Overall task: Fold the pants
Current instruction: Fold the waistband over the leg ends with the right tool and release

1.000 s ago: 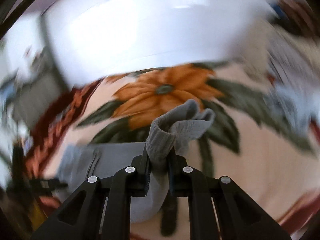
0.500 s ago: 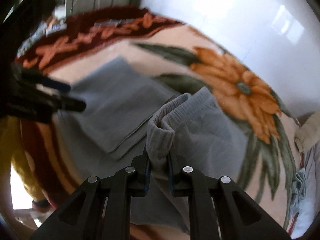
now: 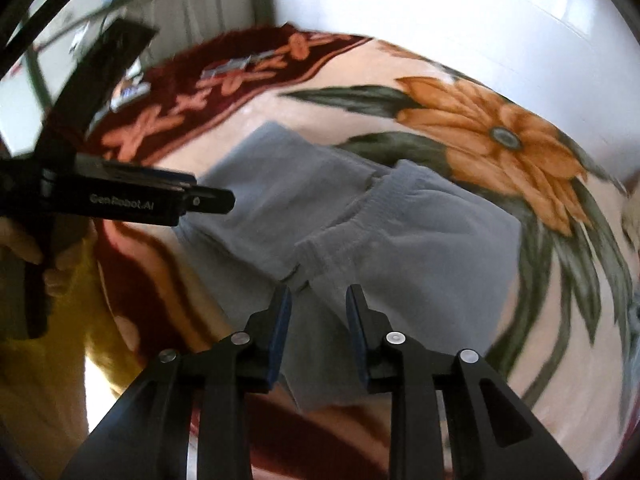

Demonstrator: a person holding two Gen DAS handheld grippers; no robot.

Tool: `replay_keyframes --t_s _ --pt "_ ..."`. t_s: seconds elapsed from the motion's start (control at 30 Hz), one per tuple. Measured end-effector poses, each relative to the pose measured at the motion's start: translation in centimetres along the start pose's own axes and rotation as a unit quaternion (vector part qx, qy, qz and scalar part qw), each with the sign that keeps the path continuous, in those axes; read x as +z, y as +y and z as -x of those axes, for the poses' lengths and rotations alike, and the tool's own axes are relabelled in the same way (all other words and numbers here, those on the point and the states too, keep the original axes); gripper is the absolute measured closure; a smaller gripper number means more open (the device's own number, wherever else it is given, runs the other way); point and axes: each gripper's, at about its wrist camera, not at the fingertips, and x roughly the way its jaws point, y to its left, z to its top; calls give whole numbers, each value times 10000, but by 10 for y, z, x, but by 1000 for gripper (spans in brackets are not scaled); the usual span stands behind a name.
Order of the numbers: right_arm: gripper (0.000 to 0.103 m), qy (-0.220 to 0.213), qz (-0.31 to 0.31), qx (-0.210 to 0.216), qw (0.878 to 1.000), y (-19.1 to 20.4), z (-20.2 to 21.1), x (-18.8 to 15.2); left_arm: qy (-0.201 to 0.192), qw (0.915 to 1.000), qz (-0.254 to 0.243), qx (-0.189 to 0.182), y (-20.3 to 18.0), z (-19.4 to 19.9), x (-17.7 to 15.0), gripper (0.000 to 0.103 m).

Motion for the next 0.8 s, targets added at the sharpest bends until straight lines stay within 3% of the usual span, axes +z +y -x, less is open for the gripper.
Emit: replay_keyframes --t_s 0.13,0.23,0.43,0.6,0.8 --pt "74 -162 -636 -238 9976 -29 10 -5 -36 9997 -98 -207 -18 4 7 35" --pt "74 -25 -973 -563 9937 -48 3 -7 -39 9990 -235 -388 -36 4 12 35" --pt "74 273 -1366 -578 9886 -66 -20 -21 45 9967 -608 -532 -70 -9 11 35" --pt "74 586 -1581 -632 9837 -75 -36 -44 477 9961 -724 -162 -69 -42 -6 35" --pt "74 601 -1600 -646 9832 -76 -41 -49 382 9926 -1154 43 -74 -49 -18 34"
